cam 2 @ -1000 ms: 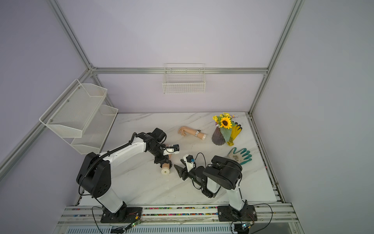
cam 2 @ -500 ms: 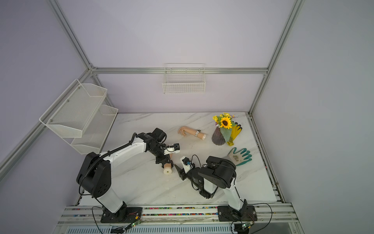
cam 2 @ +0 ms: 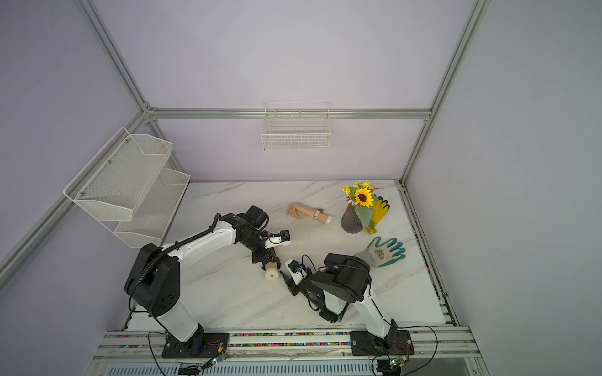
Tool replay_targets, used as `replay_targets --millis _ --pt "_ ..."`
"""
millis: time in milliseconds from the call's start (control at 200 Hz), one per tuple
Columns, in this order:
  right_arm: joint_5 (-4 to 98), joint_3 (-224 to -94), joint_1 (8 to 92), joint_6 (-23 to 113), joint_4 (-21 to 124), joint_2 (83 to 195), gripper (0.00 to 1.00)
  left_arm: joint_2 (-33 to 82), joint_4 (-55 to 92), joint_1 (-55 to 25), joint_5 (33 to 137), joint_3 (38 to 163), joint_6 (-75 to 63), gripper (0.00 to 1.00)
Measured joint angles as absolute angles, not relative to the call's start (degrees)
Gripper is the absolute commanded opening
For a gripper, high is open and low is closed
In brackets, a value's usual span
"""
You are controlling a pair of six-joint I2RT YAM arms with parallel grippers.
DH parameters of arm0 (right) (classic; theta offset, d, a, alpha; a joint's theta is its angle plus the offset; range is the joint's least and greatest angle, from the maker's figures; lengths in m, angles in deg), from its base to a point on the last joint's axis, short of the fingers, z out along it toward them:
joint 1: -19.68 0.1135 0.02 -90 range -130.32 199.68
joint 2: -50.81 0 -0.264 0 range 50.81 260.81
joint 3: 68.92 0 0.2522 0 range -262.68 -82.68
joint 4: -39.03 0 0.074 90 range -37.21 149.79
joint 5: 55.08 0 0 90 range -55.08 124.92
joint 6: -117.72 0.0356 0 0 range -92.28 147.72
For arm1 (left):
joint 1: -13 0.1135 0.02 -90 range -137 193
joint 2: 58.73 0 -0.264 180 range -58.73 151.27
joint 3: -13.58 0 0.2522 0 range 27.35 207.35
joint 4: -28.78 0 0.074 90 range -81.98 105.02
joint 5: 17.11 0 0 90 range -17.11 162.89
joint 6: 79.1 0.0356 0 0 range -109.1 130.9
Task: Take off the watch
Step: Take off the watch from the hand.
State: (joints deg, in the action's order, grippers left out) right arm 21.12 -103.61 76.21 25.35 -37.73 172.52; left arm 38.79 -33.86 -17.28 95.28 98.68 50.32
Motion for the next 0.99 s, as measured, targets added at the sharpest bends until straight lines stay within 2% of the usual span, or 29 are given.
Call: replay_targets --millis 425,750,995 --pt "23.09 -105.12 76.21 24.63 -37.73 171.38 0.51 41.28 -32.75 -17.87 96.66 98.7 49.03 0.09" --pt "21.34 -107.57 76.21 23.4 -37.71 172.23 0.39 41.63 -32.38 -17.87 96.46 98.7 48.03 0.09" --pt "19.22 -109.47 76.48 23.07 -37.76 173.59 0.34 41.83 -31.48 -17.87 96.0 98.7 47.04 0.09"
